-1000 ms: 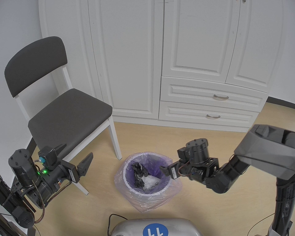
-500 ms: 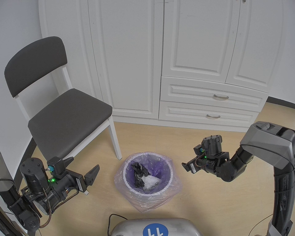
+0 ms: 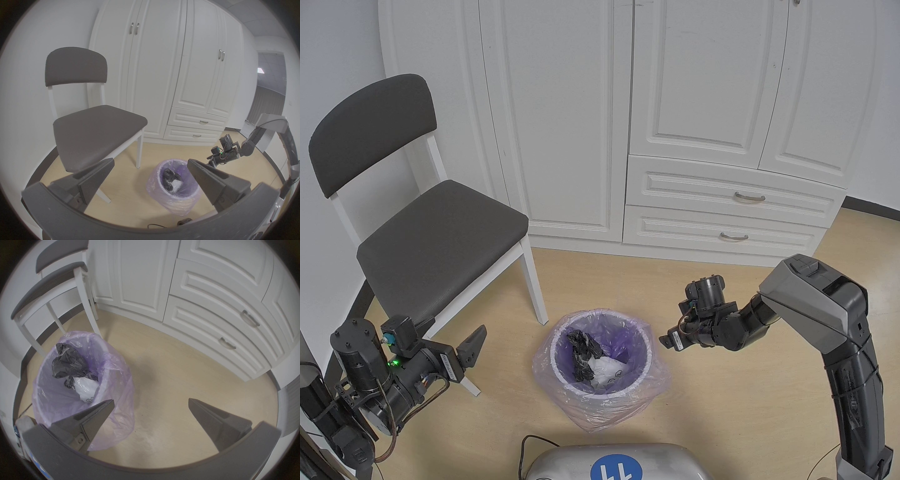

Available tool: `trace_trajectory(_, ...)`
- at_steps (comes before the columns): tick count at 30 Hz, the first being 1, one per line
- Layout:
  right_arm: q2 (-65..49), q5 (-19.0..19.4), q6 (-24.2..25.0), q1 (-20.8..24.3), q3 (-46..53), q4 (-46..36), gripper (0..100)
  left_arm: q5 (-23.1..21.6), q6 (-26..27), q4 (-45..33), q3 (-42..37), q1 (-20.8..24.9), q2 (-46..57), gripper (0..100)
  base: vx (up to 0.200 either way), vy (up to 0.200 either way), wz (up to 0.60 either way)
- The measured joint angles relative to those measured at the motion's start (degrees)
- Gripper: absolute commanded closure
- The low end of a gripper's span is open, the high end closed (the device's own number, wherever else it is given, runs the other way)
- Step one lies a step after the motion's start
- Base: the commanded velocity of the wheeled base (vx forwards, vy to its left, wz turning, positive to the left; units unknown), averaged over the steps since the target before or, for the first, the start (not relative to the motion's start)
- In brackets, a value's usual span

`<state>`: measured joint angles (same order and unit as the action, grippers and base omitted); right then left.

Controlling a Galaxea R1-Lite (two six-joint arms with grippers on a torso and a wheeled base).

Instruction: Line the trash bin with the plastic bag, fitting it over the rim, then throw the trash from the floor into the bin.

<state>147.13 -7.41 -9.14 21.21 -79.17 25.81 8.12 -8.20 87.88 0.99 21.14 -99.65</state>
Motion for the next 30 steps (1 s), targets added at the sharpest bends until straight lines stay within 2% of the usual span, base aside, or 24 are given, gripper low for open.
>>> trace_trajectory(8, 4.6, 2.7, 6.0, 0.2, -16.2, -16.0, 0, 0.5, 0.0, 0.0, 0.2, -3.3, 0.5, 0, 0.0, 0.0, 0.0)
trace_trajectory(14, 11.1, 4.6, 8.7, 0.1, -30.0, -27.7, 0, 0.7, 0.0, 0.0, 0.3, -4.7, 0.7, 0, 0.0, 0.0, 0.0)
trace_trajectory(18, 14.7, 7.7, 9.8, 0.0, -34.0, -30.5, 0, 0.9, 0.1, 0.0, 0.2, -5.6, 0.9, 0, 0.0, 0.0, 0.0)
trace_trajectory(30, 17.2, 8.2, 11.7, -1.0, -35.4, -30.2, 0, 2.9, 0.6, 0.0, 0.4, -5.4, 1.5, 0, 0.0, 0.0, 0.0)
